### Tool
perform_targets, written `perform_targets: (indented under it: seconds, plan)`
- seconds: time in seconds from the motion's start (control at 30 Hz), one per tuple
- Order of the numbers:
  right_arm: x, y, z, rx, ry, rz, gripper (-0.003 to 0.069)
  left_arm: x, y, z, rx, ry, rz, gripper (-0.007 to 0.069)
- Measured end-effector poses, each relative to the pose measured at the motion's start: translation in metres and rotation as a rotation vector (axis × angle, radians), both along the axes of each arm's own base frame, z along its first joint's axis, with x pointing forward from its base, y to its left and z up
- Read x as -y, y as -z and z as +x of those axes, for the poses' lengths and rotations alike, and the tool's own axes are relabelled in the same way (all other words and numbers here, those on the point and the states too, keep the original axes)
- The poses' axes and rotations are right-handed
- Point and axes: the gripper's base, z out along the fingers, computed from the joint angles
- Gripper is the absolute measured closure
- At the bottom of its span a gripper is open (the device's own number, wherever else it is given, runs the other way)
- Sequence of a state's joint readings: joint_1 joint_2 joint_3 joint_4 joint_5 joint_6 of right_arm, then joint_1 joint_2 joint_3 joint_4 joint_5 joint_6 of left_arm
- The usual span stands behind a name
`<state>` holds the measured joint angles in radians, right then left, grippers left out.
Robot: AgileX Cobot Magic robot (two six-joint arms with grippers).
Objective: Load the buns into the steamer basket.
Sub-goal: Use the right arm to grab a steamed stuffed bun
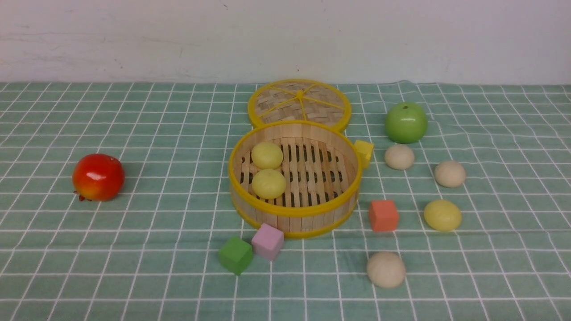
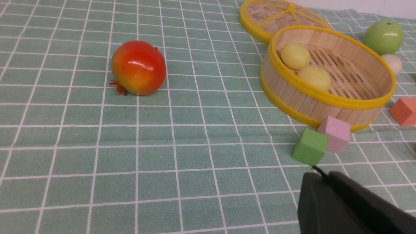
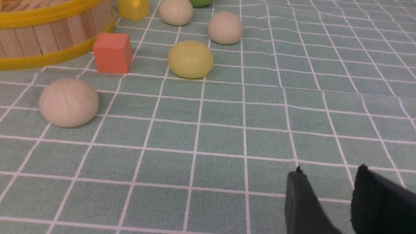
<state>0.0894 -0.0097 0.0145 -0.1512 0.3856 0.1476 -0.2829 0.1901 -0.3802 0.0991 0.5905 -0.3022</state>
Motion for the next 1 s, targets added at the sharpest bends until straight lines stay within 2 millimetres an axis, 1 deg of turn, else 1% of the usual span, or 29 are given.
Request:
perform_targets:
  seconds: [0.07, 0.17, 0.23, 0.27, 0.3, 0.37, 0.4, 0.43, 0.47, 0.5, 0.53, 0.77, 1.0]
  plan:
    - [0.0, 0.0, 0.0, 0.0, 0.0, 0.0, 0.0419, 0.0, 0.008, 0.001, 0.007, -0.007, -0.001, 0.0607]
    - [0.0, 0.0, 0.0, 0.0, 0.0, 0.0, 0.0419, -0.002, 0.036, 0.001, 0.02, -0.044, -0.004, 0.0605]
    - [0.0, 0.0, 0.0, 0.0, 0.0, 0.0, 0.0419, -0.002, 0.049, 0.002, 0.034, -0.061, -0.01, 0.0603]
    - [0.0, 0.0, 0.0, 0.0, 0.0, 0.0, 0.0419, -0.003, 0.059, 0.001, 0.034, -0.069, -0.011, 0.0603]
    - [0.0, 0.0, 0.0, 0.0, 0.0, 0.0, 0.0419, -0.003, 0.058, 0.001, 0.04, -0.07, -0.012, 0.0603]
    - [0.0, 0.0, 0.0, 0.0, 0.0, 0.0, 0.0419, -0.003, 0.08, -0.001, 0.027, -0.067, 0.003, 0.0602]
    - [0.0, 0.0, 0.0, 0.0, 0.0, 0.0, 0.0419, -0.003, 0.082, -0.001, 0.026, -0.067, 0.003, 0.0601]
    - [0.0, 0.0, 0.0, 0.0, 0.0, 0.0, 0.0419, -0.003, 0.087, -0.001, 0.02, -0.065, 0.008, 0.0601]
    - [0.0, 0.0, 0.0, 0.0, 0.0, 0.0, 0.0419, -0.003, 0.1, 0.0, -0.008, -0.064, 0.014, 0.06]
    - [0.0, 0.0, 0.0, 0.0, 0.0, 0.0, 0.0419, -0.003, 0.106, 0.0, -0.026, -0.063, 0.015, 0.06]
    - [0.0, 0.0, 0.0, 0.0, 0.0, 0.0, 0.0419, -0.003, 0.108, 0.0, -0.034, -0.063, 0.015, 0.06]
    - [0.0, 0.0, 0.0, 0.0, 0.0, 0.0, 0.0419, -0.002, 0.108, 0.0, -0.011, -0.043, 0.06, 0.0596]
    - [0.0, 0.0, 0.0, 0.0, 0.0, 0.0, 0.0419, -0.002, 0.108, 0.0, -0.014, -0.05, 0.037, 0.0586]
